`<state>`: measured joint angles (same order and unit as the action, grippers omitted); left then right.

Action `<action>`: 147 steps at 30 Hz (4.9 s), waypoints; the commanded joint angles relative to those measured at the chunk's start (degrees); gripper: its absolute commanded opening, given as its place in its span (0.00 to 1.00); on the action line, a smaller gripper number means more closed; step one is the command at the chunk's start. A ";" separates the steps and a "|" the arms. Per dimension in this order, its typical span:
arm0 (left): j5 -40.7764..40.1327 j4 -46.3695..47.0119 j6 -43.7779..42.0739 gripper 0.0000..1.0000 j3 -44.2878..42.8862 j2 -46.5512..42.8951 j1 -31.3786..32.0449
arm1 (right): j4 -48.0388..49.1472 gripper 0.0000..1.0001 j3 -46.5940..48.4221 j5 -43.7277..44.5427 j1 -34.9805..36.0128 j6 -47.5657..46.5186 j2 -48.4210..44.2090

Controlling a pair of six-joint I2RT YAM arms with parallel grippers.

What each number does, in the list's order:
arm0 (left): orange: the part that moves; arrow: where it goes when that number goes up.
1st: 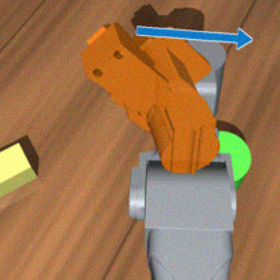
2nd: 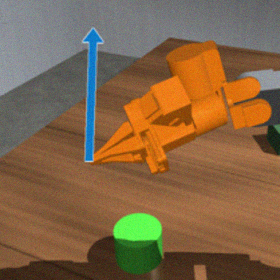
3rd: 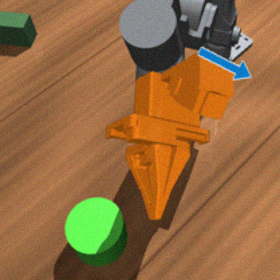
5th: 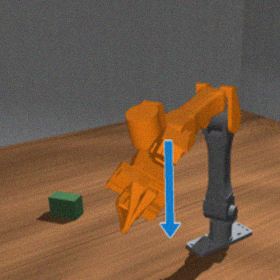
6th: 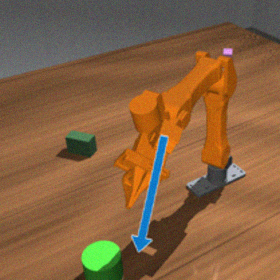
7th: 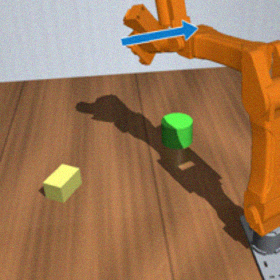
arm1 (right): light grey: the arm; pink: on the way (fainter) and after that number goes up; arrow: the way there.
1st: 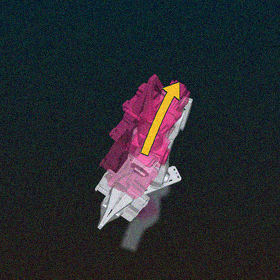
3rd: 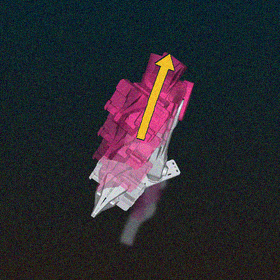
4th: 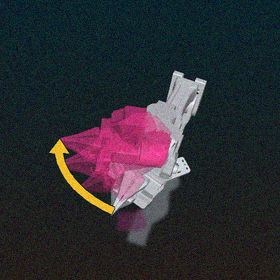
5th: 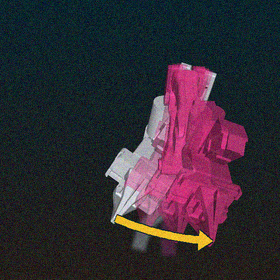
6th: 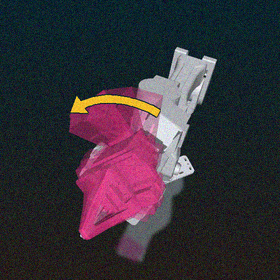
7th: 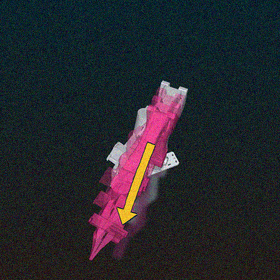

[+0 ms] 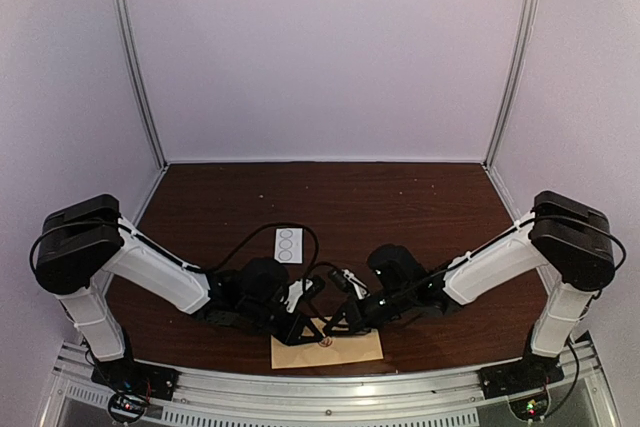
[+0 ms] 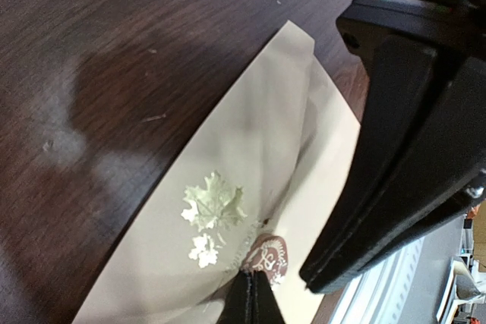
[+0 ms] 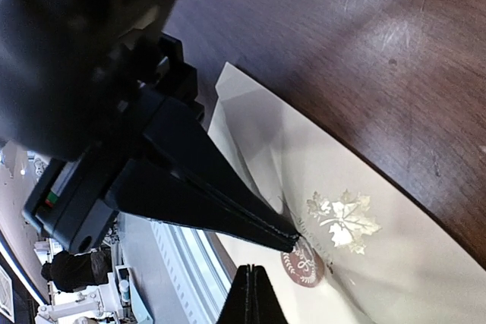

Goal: Place the letter into the envelope and seal it

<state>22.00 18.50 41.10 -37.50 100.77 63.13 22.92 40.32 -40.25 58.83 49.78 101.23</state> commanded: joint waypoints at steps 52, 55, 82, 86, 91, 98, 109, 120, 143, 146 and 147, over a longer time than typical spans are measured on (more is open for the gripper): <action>-1.52 -1.95 1.17 0.00 0.93 0.57 2.42 | 7.75 0.00 0.03 0.78 -0.29 6.28 5.79; -1.53 -1.93 1.25 0.00 1.02 0.39 2.43 | 7.84 0.00 0.74 0.95 -0.34 6.03 6.87; -2.12 -1.68 1.94 0.00 1.82 -0.50 2.36 | 3.71 0.00 -6.14 6.03 -1.35 6.36 4.07; -2.09 -1.69 1.88 0.00 1.74 -0.58 2.43 | 2.68 0.00 -6.09 6.82 -1.35 6.09 3.65; -2.27 -1.18 2.00 0.00 1.89 -0.34 2.43 | 2.47 0.00 -5.71 6.66 -1.35 5.59 3.71; -6.07 -1.34 1.97 0.00 2.17 -4.41 2.43 | 8.39 0.00 -7.13 4.49 -1.35 5.54 0.28; -23.55 -8.35 -1.79 0.44 3.83 -26.97 2.14 | -2.41 0.22 -4.12 11.76 -1.19 -8.05 -20.09; -23.29 -5.19 -14.76 0.84 -9.66 -18.40 -12.89 | -11.66 0.83 6.74 23.68 -10.09 -22.17 -20.17; -32.18 23.23 -28.02 0.92 18.81 -34.27 -67.70 | 10.90 0.91 -13.21 32.05 -64.75 -33.42 -34.13; -34.25 30.08 -29.29 0.93 23.07 -34.21 -67.70 | 19.00 0.91 -19.41 33.96 -66.95 -34.53 -35.05; -33.75 30.49 -29.25 0.94 23.38 -34.30 -67.70 | 21.13 0.91 -21.19 34.81 -66.99 -35.40 -35.27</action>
<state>-8.14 37.10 15.46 -16.93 67.00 -4.43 30.85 24.69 -8.14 -6.98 16.91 67.55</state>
